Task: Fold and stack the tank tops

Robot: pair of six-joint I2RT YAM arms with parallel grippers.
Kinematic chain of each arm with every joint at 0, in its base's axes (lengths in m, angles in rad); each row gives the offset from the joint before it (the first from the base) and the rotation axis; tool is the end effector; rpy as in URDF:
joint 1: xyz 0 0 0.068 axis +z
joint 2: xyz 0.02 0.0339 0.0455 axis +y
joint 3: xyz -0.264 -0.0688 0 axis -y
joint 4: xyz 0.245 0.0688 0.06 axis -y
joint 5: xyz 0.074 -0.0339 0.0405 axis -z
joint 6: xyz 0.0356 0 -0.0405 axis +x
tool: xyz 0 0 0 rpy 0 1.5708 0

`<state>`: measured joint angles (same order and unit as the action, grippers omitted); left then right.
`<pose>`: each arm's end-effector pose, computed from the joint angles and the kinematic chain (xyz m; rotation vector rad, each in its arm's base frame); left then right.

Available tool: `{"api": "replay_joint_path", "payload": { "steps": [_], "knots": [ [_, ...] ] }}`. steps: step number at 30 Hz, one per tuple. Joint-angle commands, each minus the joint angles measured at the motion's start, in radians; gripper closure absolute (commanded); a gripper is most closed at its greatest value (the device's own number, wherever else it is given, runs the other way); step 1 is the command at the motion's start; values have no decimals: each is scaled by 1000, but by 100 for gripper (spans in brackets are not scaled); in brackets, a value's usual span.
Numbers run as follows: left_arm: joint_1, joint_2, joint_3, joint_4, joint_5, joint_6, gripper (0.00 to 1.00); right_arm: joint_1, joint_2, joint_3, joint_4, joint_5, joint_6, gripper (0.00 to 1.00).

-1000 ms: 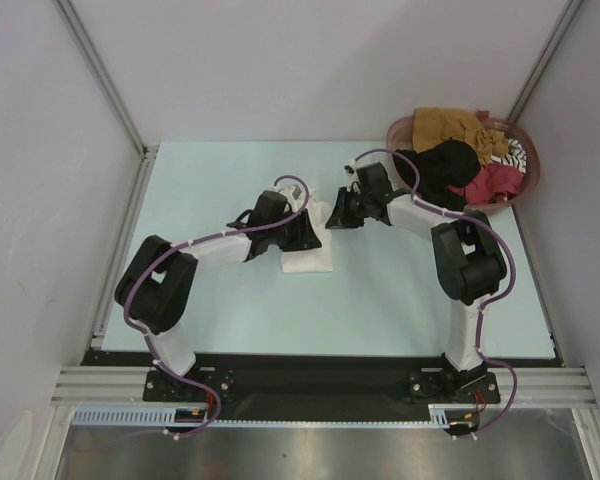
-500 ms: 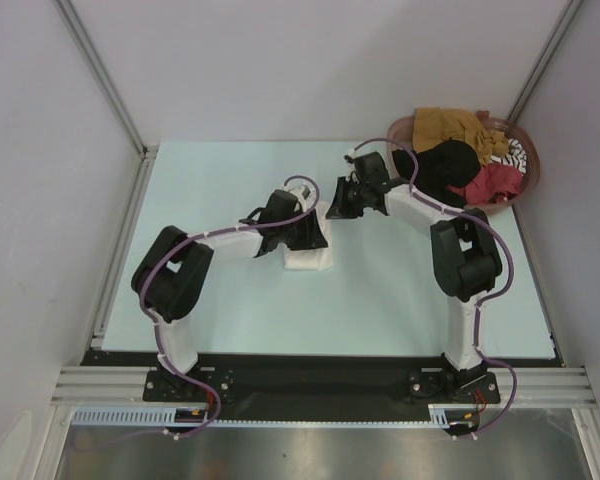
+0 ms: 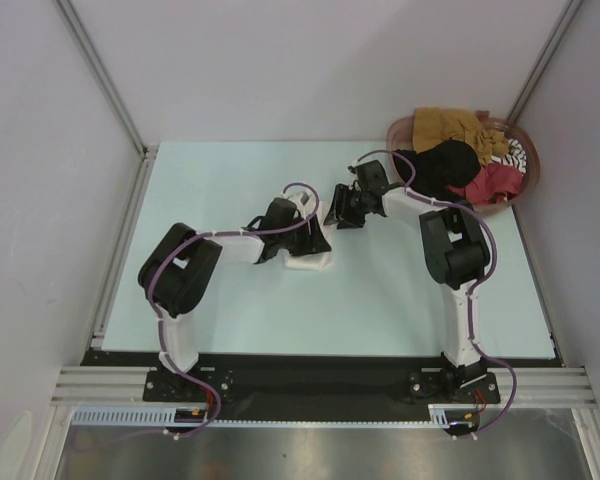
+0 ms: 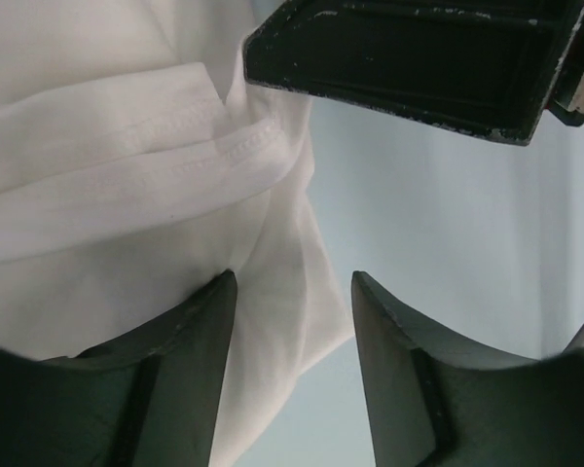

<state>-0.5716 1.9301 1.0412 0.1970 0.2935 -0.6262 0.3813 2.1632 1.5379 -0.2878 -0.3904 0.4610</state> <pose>0.3284 -0.2235 0.1393 0.1016 2.4126 -0.9325 0.4280 0.1862 0.1531 -0.0710 2.5807 0.8241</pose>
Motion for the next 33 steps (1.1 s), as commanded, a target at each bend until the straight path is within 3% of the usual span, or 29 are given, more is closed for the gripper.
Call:
{"api": "replay_joint_path", "payload": {
  "steps": [1,7,11,15,18,22,24,26,29,33],
  "knots": [
    [6,-68,-27,-46,-36,25,41,-4,-69,-16,58,-30,7,45],
    [16,-219,-84,-88,-102,30,37,-4,-189,-119,94,-59,16,44],
    [53,-340,-196,7,-60,-4,36,-13,-261,-238,205,-125,51,53],
    [61,-405,-216,-11,-45,6,36,-6,-298,-308,359,-256,99,85],
    [52,-434,-265,42,-17,-12,37,10,-287,-302,394,-283,120,92],
    [49,-385,-254,45,-8,-16,36,13,-275,-286,372,-251,123,85],
    [56,-369,-253,47,-34,-20,36,21,-241,-257,349,-265,113,66],
    [68,-356,-236,24,-66,-24,35,22,-233,-243,293,-226,85,52],
    [108,-326,-195,-14,-83,-9,36,10,-246,-268,263,-153,87,45],
    [148,-304,-164,-47,-132,37,41,8,-278,-312,256,-68,64,48]
  ]
}}
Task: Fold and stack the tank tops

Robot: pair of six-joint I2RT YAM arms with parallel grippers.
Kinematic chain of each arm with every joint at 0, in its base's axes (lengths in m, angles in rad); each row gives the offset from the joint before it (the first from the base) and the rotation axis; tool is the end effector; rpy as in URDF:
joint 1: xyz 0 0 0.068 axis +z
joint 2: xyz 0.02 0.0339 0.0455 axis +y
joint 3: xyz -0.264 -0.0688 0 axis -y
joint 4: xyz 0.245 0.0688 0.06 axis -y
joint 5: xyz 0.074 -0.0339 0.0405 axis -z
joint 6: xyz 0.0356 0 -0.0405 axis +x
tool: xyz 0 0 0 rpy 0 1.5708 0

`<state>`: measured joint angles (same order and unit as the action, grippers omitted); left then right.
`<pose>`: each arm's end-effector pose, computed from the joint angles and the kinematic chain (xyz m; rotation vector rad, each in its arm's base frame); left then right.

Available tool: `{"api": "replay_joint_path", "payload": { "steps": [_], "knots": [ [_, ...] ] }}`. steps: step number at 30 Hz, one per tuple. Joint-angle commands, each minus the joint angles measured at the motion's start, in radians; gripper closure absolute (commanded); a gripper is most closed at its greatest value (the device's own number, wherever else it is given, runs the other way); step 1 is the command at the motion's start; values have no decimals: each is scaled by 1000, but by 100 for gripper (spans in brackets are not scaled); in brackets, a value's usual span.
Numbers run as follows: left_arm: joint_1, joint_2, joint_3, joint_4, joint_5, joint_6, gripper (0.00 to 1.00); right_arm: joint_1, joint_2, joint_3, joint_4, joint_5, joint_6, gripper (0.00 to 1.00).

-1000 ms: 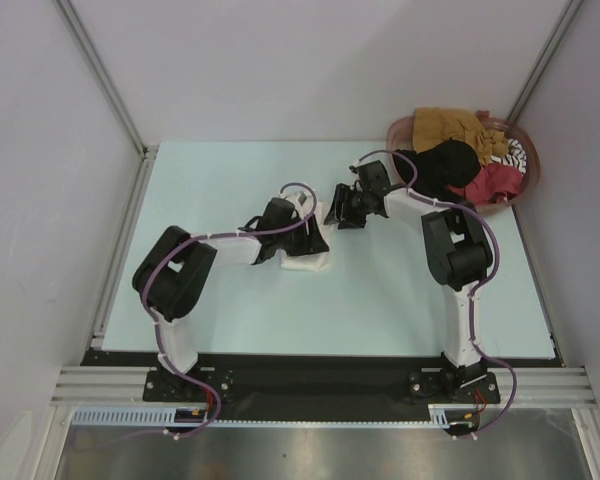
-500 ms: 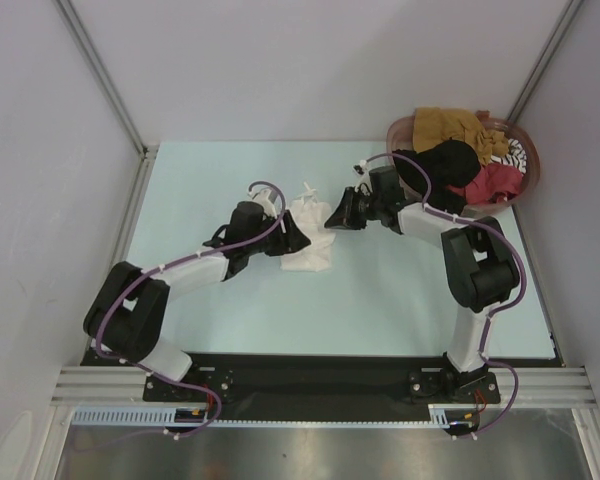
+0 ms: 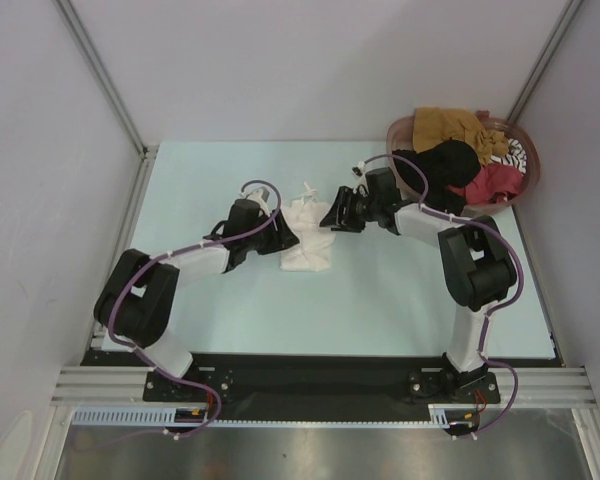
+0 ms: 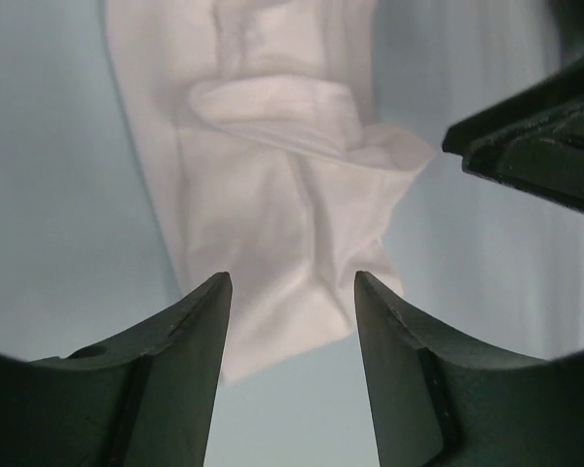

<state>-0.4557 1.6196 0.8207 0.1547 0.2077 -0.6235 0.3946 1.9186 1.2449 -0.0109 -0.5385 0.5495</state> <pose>0.2965 -0.1535 0.1781 -0.0741 2.3250 -0.8040 0.3806 0.1783 0.1896 -0.1256 2.3772 1.0895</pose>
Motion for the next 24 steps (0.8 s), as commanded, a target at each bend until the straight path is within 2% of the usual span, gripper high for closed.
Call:
{"api": "replay_joint_path", "payload": {
  "steps": [1,7,20,22,23,24],
  "knots": [
    [41,17,64,-4,-47,39,41,-7,-39,-42,-11,86,-25,51],
    [74,103,119,-6,-28,82,42,-5,-10,-68,32,83,-26,55],
    [84,201,228,-33,-56,84,41,7,56,-10,23,121,-45,47],
    [89,215,241,-40,-57,82,42,6,68,7,20,118,-43,57],
    [88,220,254,-43,-59,82,43,6,71,14,17,115,-43,68],
    [88,229,262,-49,-56,85,46,6,74,21,17,115,-46,72]
  ]
}}
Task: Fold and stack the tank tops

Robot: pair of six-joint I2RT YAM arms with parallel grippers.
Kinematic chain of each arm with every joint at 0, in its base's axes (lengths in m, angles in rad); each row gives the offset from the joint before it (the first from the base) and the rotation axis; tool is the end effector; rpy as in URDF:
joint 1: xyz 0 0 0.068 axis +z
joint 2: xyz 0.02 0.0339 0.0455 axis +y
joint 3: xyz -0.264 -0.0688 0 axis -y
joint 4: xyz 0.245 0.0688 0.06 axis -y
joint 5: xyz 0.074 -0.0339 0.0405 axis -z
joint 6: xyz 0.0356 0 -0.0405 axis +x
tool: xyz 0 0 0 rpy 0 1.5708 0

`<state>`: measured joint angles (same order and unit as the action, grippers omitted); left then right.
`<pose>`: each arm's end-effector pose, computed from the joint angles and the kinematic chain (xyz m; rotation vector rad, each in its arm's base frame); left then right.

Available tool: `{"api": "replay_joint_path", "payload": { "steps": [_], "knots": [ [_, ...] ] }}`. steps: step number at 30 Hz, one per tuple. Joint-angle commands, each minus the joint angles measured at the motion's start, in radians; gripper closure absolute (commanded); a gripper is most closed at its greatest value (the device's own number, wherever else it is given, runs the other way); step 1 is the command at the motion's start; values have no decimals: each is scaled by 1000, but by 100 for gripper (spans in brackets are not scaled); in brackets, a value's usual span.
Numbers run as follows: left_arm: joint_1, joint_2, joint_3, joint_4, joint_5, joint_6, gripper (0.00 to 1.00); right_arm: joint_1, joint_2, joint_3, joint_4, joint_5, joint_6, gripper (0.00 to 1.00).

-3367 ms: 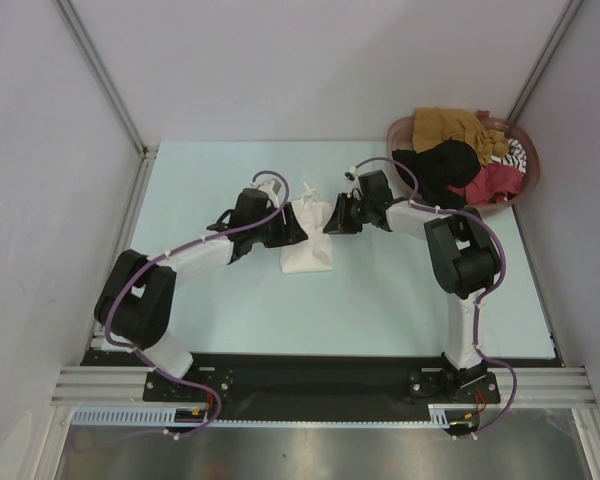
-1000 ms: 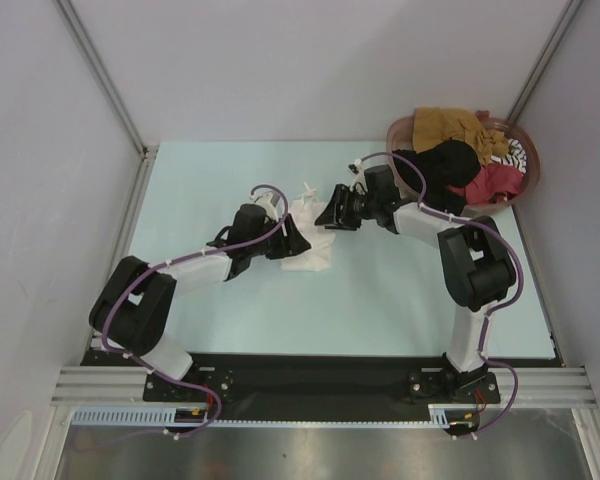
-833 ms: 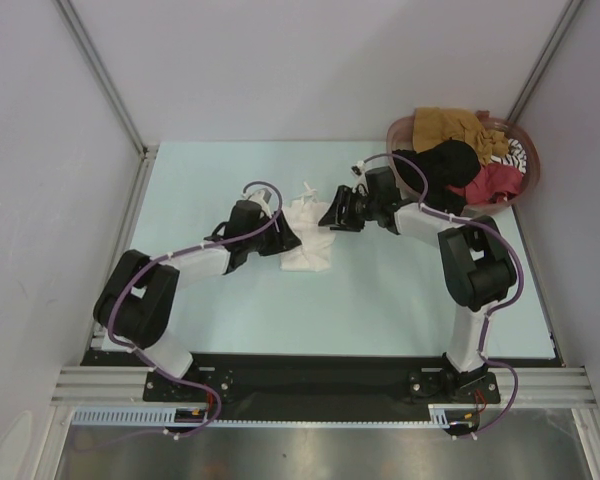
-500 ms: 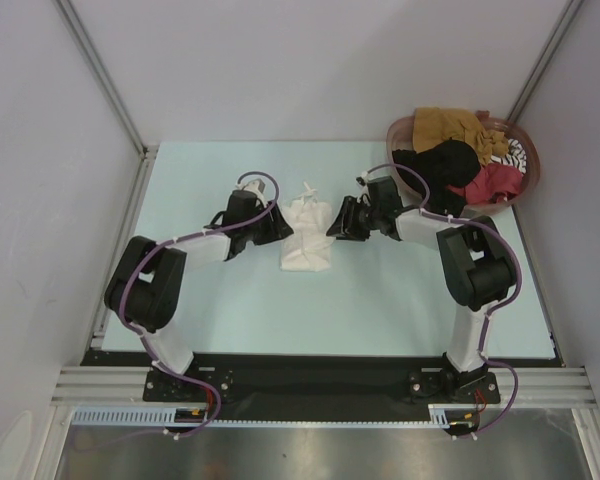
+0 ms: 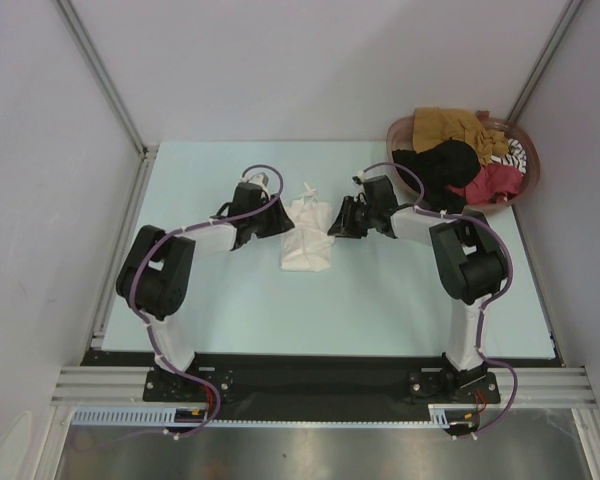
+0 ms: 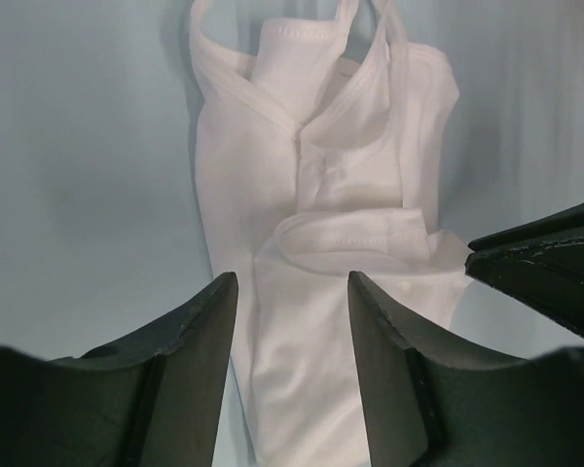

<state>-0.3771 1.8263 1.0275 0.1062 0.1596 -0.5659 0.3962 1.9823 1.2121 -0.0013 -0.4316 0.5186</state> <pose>0.3555 -0.1469 0.1655 -0.1332 2.3409 -0.6668 0.3812 0.1756 0.1538 -0.0764 2.4543 0.9370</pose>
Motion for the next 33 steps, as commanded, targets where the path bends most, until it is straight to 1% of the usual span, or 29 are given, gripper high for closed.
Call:
{"api": "replay_joint_path", "payload": {
  "steps": [1,4,7,10,14,16,17,19,20,21,23,29,30,33],
  "knots": [
    [10,27,63,-3,-11,27,46,4,10,61,6,10,-15,75],
    [9,45,100,-20,-12,35,45,6,7,81,-32,16,-26,75],
    [9,59,108,-25,-5,37,42,6,10,99,-43,14,-32,74],
    [9,70,108,-14,9,24,42,7,15,112,-49,11,-32,74],
    [9,97,115,-14,18,14,50,6,21,116,-45,4,-29,75],
    [10,105,114,-11,20,6,59,6,23,121,-45,4,-31,75],
    [9,106,115,-10,23,1,66,6,24,119,-46,5,-31,76],
    [9,107,128,-19,21,1,74,7,24,122,-48,4,-32,76],
    [10,105,132,-26,17,4,84,7,24,122,-48,2,-34,76],
    [9,97,135,-45,6,8,90,7,26,124,-49,2,-34,76],
    [9,82,138,-63,-11,17,100,4,23,127,-58,2,-42,76],
    [9,7,114,-99,-84,34,100,7,6,138,-68,1,-51,78],
    [9,-11,112,-135,-95,35,100,9,1,139,-72,2,-52,78],
    [7,-56,98,-161,-129,35,100,15,-28,142,-95,17,-57,77]
  ]
}}
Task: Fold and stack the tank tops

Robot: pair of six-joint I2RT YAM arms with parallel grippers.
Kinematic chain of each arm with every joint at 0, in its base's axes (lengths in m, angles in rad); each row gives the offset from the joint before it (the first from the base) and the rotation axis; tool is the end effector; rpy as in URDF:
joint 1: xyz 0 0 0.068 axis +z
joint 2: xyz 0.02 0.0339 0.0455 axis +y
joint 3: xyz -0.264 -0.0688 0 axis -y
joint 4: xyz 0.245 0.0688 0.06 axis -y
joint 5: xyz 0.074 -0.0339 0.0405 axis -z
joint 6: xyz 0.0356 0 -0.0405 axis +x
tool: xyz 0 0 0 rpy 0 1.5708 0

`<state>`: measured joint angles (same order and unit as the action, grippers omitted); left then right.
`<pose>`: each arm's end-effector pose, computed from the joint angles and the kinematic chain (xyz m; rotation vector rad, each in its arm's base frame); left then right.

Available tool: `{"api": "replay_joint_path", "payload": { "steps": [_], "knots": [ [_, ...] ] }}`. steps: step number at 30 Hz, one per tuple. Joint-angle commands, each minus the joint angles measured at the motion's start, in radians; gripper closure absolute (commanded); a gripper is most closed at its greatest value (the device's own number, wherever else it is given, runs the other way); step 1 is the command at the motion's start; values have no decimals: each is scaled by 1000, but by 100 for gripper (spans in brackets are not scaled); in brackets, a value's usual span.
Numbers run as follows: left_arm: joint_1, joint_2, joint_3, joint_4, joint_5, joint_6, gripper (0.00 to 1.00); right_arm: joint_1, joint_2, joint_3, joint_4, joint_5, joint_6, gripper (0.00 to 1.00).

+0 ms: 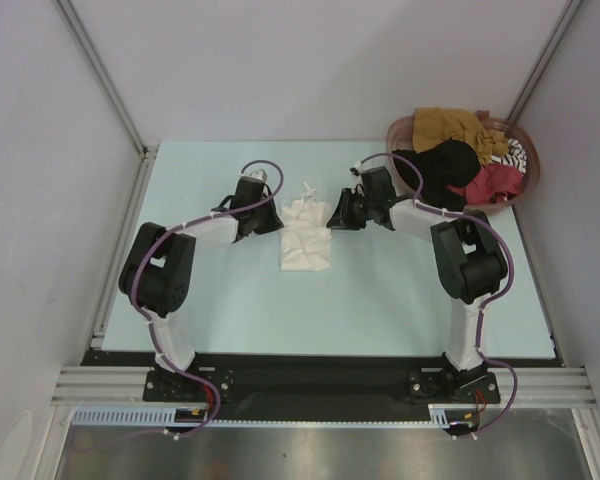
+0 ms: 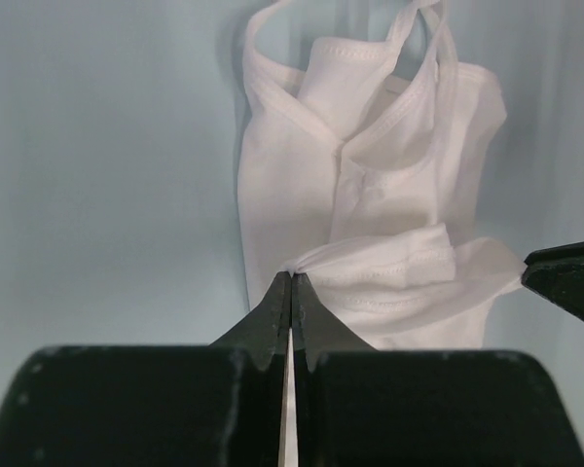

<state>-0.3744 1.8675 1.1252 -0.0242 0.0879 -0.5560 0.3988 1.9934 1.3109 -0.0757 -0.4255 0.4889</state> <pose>0.3685 -0.1481 0.1686 -0.1731 2.3971 -0.5529 0.3938 0.1819 0.1731 -0.1159 2.4328 0.9212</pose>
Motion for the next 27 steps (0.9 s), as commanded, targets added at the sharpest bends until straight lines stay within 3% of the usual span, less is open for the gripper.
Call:
{"api": "replay_joint_path", "payload": {
  "steps": [1,10,11,13,14,18,21,27],
  "knots": [
    [5,-111,-11,-36,-63,27,100,17,-51,44,-38,34,-33,77],
    [-26,-219,-68,-59,-85,22,100,63,-159,-7,-59,88,-49,77],
    [-26,-196,-59,-71,-85,27,100,61,-153,-6,-64,90,-49,71],
    [-26,-173,-42,-79,-85,27,100,57,-139,-4,-70,91,-49,46],
    [-26,-165,-41,-77,-85,27,100,57,-136,-9,-59,87,-49,44],
    [-24,-128,-27,-82,-86,27,100,49,-90,1,-9,60,-75,48],
    [-24,-114,-10,-97,-105,33,100,35,-38,24,34,-1,-96,57],
    [-23,-100,13,-118,-119,37,100,29,21,63,65,-18,-157,54]
  ]
}}
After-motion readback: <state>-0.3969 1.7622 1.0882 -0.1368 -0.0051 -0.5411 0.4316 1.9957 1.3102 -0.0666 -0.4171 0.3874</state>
